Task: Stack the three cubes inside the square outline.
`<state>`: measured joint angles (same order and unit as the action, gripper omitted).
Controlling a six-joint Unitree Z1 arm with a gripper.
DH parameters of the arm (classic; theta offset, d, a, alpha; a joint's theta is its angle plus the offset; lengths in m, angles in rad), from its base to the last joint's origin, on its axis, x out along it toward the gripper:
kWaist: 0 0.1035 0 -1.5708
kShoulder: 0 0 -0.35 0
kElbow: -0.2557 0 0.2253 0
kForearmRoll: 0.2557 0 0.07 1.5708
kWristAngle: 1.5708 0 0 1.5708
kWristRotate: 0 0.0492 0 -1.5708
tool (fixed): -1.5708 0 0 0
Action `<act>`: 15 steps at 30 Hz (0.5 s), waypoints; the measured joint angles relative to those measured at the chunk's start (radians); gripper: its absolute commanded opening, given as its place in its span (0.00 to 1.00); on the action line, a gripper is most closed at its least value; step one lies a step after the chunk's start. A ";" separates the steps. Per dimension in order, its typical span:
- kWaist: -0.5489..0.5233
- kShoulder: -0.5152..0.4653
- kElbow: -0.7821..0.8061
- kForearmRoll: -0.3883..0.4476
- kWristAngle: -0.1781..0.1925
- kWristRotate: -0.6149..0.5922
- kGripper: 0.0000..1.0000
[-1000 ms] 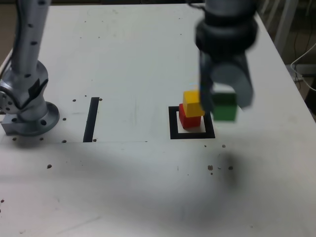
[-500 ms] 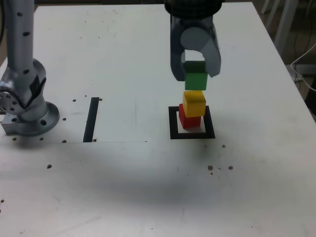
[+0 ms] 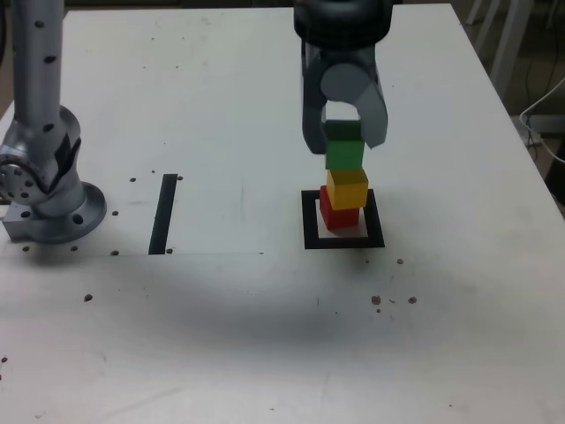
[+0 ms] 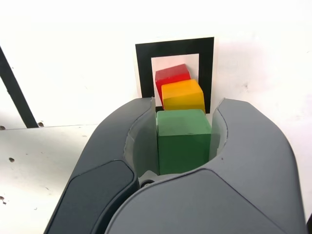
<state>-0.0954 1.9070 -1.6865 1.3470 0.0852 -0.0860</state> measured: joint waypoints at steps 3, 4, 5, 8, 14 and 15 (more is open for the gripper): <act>0.000 0.008 0.013 -0.013 -0.004 -0.002 0.05; 0.000 0.009 0.015 -0.017 -0.004 -0.003 0.05; 0.000 0.009 0.015 -0.022 -0.004 -0.004 0.05; 0.000 0.015 0.018 -0.033 -0.003 -0.006 0.06; 0.000 0.031 0.021 -0.045 0.012 -0.006 0.07; 0.000 0.034 0.021 -0.047 0.015 -0.006 0.07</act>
<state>-0.0954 1.9407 -1.6655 1.3000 0.0999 -0.0917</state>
